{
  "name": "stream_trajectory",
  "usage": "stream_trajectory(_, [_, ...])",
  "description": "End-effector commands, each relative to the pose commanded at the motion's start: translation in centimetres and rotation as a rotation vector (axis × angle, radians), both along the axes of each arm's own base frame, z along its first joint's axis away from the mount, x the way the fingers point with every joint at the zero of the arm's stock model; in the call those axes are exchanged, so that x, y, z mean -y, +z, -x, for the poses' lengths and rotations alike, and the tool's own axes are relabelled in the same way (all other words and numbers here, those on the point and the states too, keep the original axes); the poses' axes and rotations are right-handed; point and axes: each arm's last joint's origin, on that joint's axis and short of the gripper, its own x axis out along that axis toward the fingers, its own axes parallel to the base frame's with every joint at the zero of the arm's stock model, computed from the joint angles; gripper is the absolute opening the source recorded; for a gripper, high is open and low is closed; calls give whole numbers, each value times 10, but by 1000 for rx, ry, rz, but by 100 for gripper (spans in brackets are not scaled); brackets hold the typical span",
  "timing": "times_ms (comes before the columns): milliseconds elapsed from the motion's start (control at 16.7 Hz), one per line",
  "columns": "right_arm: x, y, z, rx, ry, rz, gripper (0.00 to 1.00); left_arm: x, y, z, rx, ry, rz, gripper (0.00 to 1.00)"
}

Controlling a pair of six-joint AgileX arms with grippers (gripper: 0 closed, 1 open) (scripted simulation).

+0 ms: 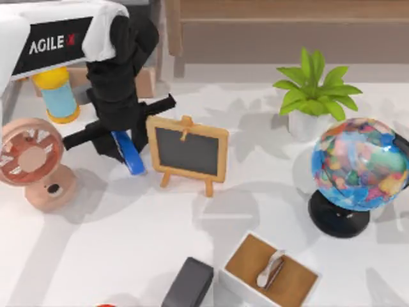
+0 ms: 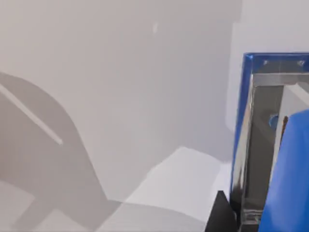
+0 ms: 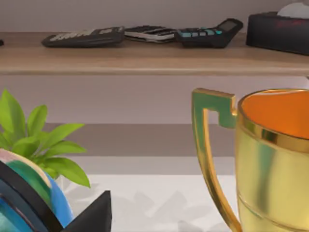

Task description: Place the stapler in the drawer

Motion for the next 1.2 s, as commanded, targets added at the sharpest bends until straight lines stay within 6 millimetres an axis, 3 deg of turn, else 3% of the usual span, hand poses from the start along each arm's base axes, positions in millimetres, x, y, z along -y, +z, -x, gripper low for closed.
stream_trajectory(180, [0,0,0,0,0,0,100,-3,10,6,24,-7,-2,0])
stream_trajectory(480, [0,0,0,0,0,0,100,-3,10,6,23,-11,-4,0])
stream_trajectory(780, [0,0,0,0,0,0,100,9,17,-13,78,-175,-29,0])
stream_trajectory(900, [0,0,0,0,0,0,100,12,34,-21,115,-302,-35,0])
stream_trajectory(1020, [0,0,0,0,0,0,100,3,66,-27,149,-427,-42,0])
stream_trajectory(1200, [0,0,0,0,0,0,100,-43,122,-34,202,-558,-63,0])
